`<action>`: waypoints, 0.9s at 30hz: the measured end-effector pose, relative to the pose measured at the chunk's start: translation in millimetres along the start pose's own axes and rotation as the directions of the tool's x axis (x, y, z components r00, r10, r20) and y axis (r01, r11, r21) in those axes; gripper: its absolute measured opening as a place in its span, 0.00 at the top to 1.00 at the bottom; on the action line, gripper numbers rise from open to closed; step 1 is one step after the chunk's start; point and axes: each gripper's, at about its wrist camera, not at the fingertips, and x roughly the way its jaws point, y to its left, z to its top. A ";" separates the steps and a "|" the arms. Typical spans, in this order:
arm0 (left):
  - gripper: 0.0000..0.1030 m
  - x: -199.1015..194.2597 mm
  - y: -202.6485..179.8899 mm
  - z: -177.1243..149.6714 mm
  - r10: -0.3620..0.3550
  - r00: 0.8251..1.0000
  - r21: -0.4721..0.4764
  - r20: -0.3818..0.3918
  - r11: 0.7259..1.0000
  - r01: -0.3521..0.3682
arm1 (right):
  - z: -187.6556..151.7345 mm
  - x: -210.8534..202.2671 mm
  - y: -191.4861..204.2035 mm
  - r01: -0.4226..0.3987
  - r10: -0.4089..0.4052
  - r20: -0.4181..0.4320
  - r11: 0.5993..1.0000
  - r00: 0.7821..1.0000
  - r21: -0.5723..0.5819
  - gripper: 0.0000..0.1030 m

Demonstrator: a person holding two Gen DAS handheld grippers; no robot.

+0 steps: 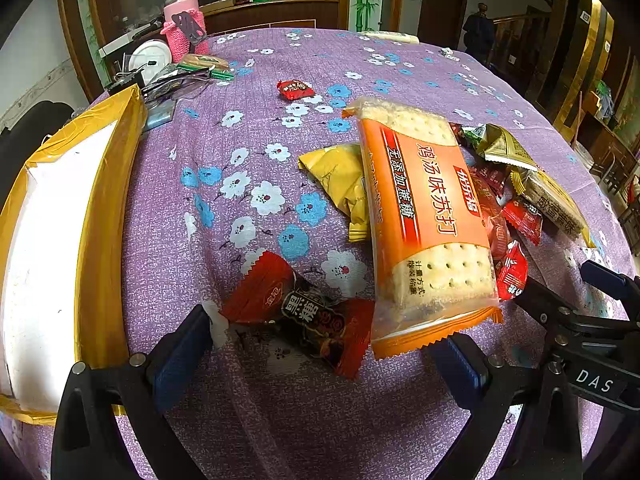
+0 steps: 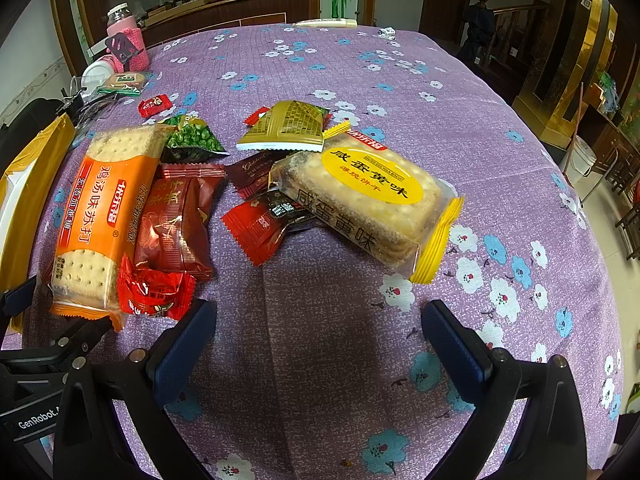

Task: Organize snacks

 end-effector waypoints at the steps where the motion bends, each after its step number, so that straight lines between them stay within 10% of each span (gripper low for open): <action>1: 0.00 -0.1 0.4 -0.1 0.000 1.000 0.000 0.000 1.000 0.000 | 0.0 -0.1 0.0 0.000 0.000 0.000 1.000 1.000 0.000 0.00; 27: 0.00 -0.2 1.1 0.0 -0.001 1.000 -0.001 0.000 1.000 0.001 | 0.5 0.9 0.4 0.007 -0.007 0.001 1.000 1.000 0.010 0.00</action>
